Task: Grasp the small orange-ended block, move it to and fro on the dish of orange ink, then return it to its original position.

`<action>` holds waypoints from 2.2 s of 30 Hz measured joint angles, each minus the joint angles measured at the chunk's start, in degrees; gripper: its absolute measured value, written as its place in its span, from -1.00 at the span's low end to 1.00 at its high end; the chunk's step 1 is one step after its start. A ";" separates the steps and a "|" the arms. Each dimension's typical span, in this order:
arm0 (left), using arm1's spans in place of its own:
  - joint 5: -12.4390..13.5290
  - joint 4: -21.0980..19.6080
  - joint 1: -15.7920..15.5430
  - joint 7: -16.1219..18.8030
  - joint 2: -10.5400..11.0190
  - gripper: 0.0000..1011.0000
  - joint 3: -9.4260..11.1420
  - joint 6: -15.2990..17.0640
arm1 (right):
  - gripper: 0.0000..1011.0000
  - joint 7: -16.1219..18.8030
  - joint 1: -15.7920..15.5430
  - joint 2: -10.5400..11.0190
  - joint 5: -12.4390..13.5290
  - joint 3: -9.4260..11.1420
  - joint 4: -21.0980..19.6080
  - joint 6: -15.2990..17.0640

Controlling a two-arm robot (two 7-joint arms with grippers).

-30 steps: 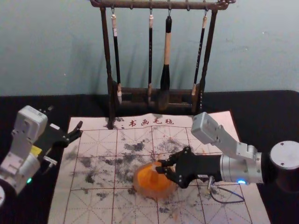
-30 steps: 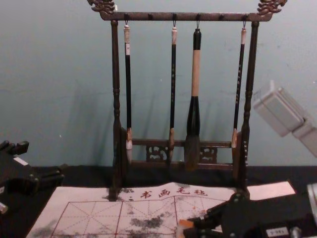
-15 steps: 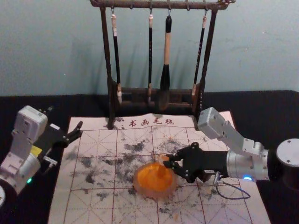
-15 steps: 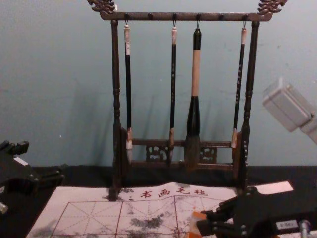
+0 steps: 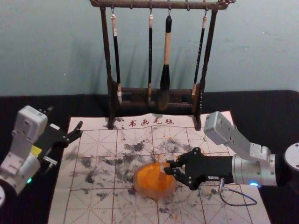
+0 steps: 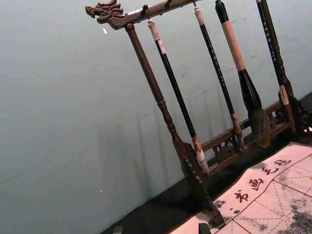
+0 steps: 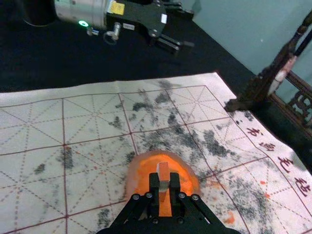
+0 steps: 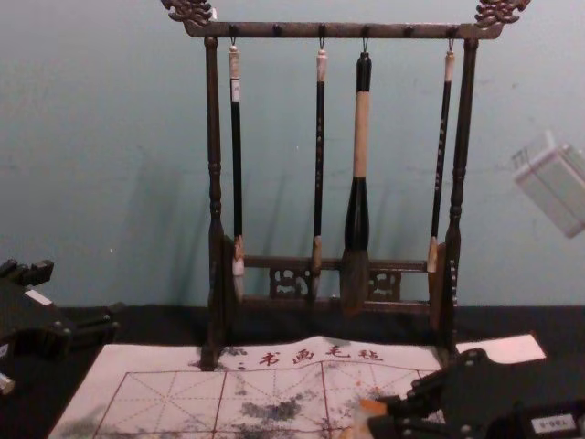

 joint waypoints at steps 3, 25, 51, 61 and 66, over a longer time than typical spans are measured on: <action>0.00 0.00 0.00 0.00 0.00 0.98 0.00 0.00 | -0.82 0.13 -0.11 0.16 0.27 -0.06 -0.62 -0.04; 0.00 0.00 0.00 0.00 0.00 0.98 0.00 0.00 | -0.82 -4.66 -3.19 2.22 4.39 4.76 -5.10 0.68; 0.00 0.00 0.00 0.00 0.00 0.98 0.00 0.00 | -0.82 -9.60 -12.41 9.72 5.40 12.26 -13.01 1.67; 0.00 0.00 0.00 0.00 0.00 0.98 0.00 0.00 | -0.82 -10.22 -14.11 9.79 5.86 13.91 -12.70 1.98; 0.00 0.00 0.00 0.00 0.00 0.98 0.00 0.00 | -0.82 -10.19 -14.30 9.63 5.81 14.19 -12.24 2.25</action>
